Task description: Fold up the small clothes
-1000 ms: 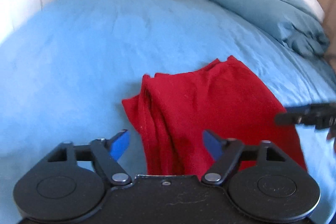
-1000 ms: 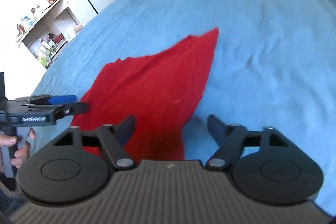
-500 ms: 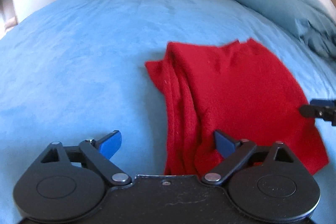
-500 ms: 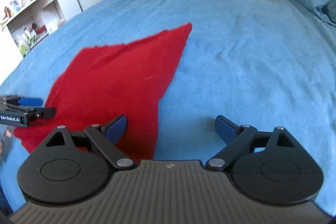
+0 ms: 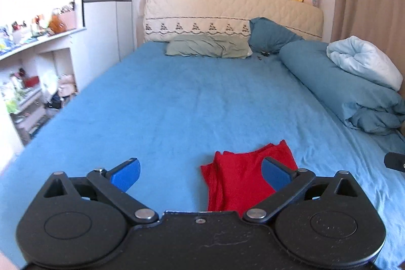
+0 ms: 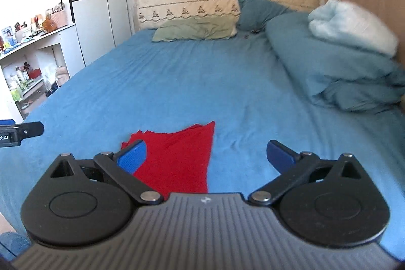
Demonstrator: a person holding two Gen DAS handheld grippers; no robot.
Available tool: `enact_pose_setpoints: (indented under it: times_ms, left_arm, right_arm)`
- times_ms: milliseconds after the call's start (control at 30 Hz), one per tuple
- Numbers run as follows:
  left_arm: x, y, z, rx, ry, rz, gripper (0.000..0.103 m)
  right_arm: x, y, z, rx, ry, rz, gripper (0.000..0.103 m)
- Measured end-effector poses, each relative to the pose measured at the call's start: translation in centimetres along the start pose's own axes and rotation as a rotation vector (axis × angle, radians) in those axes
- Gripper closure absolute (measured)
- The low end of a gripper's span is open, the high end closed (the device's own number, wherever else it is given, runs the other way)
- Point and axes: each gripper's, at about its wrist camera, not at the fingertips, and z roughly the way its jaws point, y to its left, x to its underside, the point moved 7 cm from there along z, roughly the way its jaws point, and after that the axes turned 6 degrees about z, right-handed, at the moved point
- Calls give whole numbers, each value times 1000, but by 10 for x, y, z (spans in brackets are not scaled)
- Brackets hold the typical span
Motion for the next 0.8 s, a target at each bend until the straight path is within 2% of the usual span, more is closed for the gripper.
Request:
enact_pose_setpoints:
  times_ms: [133, 300, 433, 600, 800]
  left_arm:
    - [10, -1, -39, -28, 14, -1, 0]
    - [40, -10, -61, -14, 54, 21, 0]
    - [63, -17, -69, 9, 91, 32, 0]
    - [78, -27, -73, 18, 99, 61, 0]
    - [86, -38, -71, 24, 105, 83, 0]
  right_arm:
    - [7, 12, -45, 34, 25, -14, 0]
    - [35, 19, -73, 88, 81, -33, 0]
    - [66, 21, -81, 116, 123, -32, 0]
    - [103, 20, -83, 139, 190, -17, 0]
    - [119, 16, -83, 139, 226, 23, 0]
